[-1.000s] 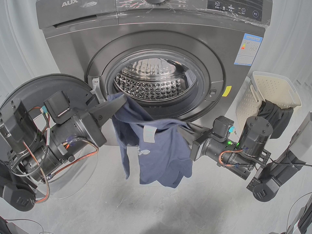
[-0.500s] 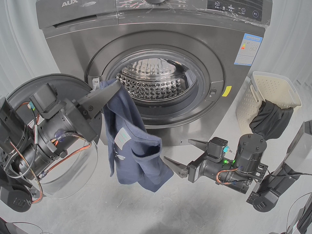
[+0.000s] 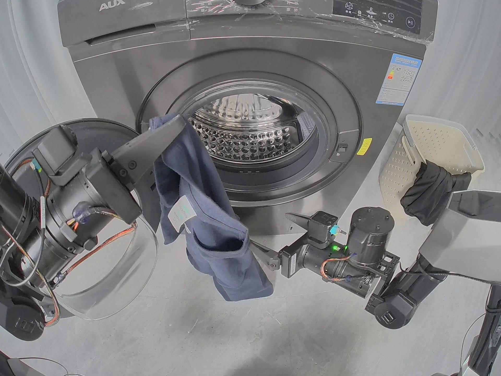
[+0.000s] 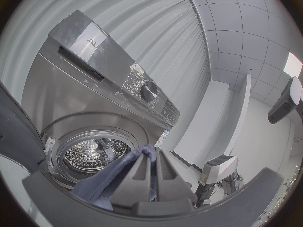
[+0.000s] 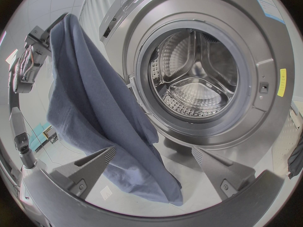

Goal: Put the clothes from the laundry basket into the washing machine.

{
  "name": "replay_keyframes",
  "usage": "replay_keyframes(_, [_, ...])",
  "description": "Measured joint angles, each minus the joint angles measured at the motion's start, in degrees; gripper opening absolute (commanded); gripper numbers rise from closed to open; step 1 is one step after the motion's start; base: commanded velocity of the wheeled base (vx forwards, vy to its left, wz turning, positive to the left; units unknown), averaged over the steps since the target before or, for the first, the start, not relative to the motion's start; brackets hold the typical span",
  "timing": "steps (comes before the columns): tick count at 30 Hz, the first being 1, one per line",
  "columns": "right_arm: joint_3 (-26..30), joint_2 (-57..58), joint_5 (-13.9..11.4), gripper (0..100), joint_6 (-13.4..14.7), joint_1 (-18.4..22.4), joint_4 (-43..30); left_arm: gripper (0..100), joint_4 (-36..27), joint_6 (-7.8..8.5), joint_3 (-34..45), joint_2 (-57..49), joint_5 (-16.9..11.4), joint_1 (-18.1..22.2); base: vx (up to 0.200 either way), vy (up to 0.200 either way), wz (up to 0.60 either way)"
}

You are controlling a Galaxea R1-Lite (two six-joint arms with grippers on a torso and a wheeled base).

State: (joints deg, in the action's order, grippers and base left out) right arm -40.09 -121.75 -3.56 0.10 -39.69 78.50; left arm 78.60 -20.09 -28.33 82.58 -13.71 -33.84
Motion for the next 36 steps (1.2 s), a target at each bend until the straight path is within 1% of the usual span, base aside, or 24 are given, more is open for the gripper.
replay_keyframes(5, [-1.11, -1.43, -1.33, 100, -0.17, -2.0, -0.02, 0, 0.0, -0.07, 0.05, -0.24, -0.1, 0.07, 0.0, 0.0, 0.0])
replay_keyframes(9, [-0.41, -1.54, -2.07, 100, -0.12, -3.19, 0.04, 0, 0.02, -0.07, 0.16, -0.26, -0.1, 0.09, 0.0, 0.0, 0.0])
replay_keyframes(18, [5.71, 1.29, -2.34, 100, -0.1, -3.8, 0.5, 0, 0.02, -0.27, 0.26, -0.26, -0.18, 0.17, 0.0, 0.0, 0.0])
replay_keyframes(22, [6.72, 2.36, -2.43, 100, -0.1, -3.99, 0.74, 0, 0.02, -0.27, 0.35, -0.26, -0.18, 0.17, 0.0, 0.0, 0.0])
replay_keyframes(28, [4.11, 2.4, -2.97, 100, -0.1, -4.44, 0.33, 0, 0.02, -0.29, 0.41, -0.3, -0.18, 0.17, 0.0, 0.0, 0.0])
replay_keyframes(32, [1.18, 1.0, -4.23, 100, -0.1, -4.84, 0.41, 0, 0.04, -0.27, 0.46, -0.37, -0.18, 0.17, 0.0, 0.0, 0.0])
replay_keyframes(35, [-0.96, -0.3, -4.64, 100, -0.02, -5.1, 0.79, 0, 0.04, -0.29, 0.46, -0.41, -0.18, 0.17, 0.0, 0.0, 0.0])
replay_keyframes(36, [-1.69, -0.83, -4.69, 0, 0.01, -5.17, 0.9, 0, 0.04, -0.32, 0.46, -0.41, -0.16, 0.17, 0.0, 0.0, 0.0])
